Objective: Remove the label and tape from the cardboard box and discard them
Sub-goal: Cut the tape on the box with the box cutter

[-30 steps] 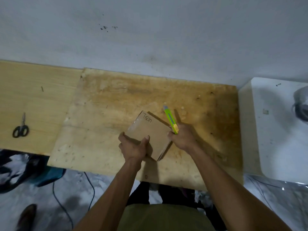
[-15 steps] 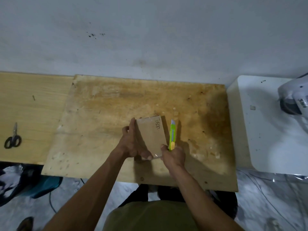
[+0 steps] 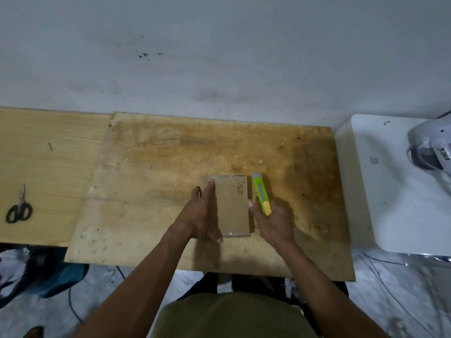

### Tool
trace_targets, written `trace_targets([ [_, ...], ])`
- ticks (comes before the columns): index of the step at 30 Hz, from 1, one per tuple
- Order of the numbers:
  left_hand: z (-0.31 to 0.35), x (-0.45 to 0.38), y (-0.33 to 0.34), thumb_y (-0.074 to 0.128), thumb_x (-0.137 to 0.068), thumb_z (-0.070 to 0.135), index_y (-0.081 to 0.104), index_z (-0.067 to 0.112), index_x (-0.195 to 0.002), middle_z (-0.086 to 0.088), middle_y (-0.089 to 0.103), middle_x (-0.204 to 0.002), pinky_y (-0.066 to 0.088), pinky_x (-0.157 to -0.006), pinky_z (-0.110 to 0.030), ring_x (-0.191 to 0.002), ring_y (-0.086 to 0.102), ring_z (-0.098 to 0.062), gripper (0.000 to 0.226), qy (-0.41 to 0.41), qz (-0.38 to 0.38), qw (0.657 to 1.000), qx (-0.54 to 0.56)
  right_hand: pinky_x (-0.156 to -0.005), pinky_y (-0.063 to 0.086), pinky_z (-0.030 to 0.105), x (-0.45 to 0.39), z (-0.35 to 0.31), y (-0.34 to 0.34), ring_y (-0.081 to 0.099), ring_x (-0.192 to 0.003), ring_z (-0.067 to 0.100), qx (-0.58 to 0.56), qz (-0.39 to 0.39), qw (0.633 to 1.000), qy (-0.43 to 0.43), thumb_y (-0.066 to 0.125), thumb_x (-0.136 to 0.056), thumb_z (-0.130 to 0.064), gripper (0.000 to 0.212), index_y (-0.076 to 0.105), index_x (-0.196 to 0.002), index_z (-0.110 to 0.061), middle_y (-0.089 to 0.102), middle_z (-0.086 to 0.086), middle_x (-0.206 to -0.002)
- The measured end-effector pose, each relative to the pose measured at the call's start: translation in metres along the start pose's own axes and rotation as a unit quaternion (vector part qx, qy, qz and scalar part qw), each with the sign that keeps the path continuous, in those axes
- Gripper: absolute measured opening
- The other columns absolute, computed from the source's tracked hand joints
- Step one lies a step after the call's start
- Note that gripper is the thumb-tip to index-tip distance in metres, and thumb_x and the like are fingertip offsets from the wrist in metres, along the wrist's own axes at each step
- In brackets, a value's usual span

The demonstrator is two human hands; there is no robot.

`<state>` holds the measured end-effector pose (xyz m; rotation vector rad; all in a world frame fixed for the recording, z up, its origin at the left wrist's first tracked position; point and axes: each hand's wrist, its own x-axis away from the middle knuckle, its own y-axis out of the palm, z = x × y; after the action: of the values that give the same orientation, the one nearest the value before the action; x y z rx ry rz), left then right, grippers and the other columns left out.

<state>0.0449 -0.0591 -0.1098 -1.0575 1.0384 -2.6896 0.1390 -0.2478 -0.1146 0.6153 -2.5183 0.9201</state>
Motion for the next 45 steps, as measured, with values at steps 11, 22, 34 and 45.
trace_targets([
  [11, -0.011, 0.004, 0.005, 0.097, -0.050, 0.032, -0.002, 0.030, -0.156, -0.008, 0.005, -0.159, 0.032, -0.109, -0.034, -0.141, 0.028, -0.035, 0.145, 0.014, 0.010, 0.999, 0.034, -0.068, 0.045, 0.034, -0.066, -0.065, -0.013, 0.062, -0.093, 0.033, 0.275, -0.102, 0.918, -0.268, 0.050, -0.097, -0.042, 0.023, 0.053, -0.117, -0.033, 0.067, 0.008, -0.102],
  [22, -0.016, -0.002, 0.008, 0.098, -0.045, 0.033, -0.006, 0.028, -0.156, -0.015, -0.001, -0.162, 0.031, -0.114, -0.042, -0.144, 0.024, -0.039, 0.152, 0.006, 0.003, 1.000, 0.010, -0.084, 0.046, 0.039, -0.085, -0.102, 0.010, 0.057, -0.115, 0.030, 0.443, -0.169, 0.816, -0.331, 0.041, -0.101, -0.037, 0.032, 0.053, -0.131, -0.036, 0.063, 0.004, -0.127],
  [34, -0.017, 0.002, 0.011, 0.097, -0.047, 0.034, -0.011, 0.023, -0.155, -0.009, 0.002, -0.162, 0.034, -0.110, -0.038, -0.142, 0.029, -0.035, 0.153, 0.019, 0.014, 1.000, 0.008, -0.092, 0.045, 0.044, -0.086, -0.103, 0.008, 0.054, -0.121, 0.029, 0.451, -0.185, 0.818, -0.306, 0.039, -0.102, -0.040, 0.036, 0.049, -0.136, -0.040, 0.059, 0.002, -0.135],
  [45, -0.019, 0.001, 0.014, 0.096, -0.051, 0.035, -0.013, 0.025, -0.155, -0.008, -0.001, -0.163, 0.031, -0.111, -0.037, -0.144, 0.025, -0.034, 0.151, 0.021, 0.012, 1.000, 0.009, -0.091, 0.045, 0.044, -0.085, -0.106, 0.009, 0.055, -0.120, 0.029, 0.457, -0.190, 0.811, -0.313, 0.038, -0.102, -0.041, 0.036, 0.049, -0.136, -0.040, 0.059, 0.001, -0.135],
])
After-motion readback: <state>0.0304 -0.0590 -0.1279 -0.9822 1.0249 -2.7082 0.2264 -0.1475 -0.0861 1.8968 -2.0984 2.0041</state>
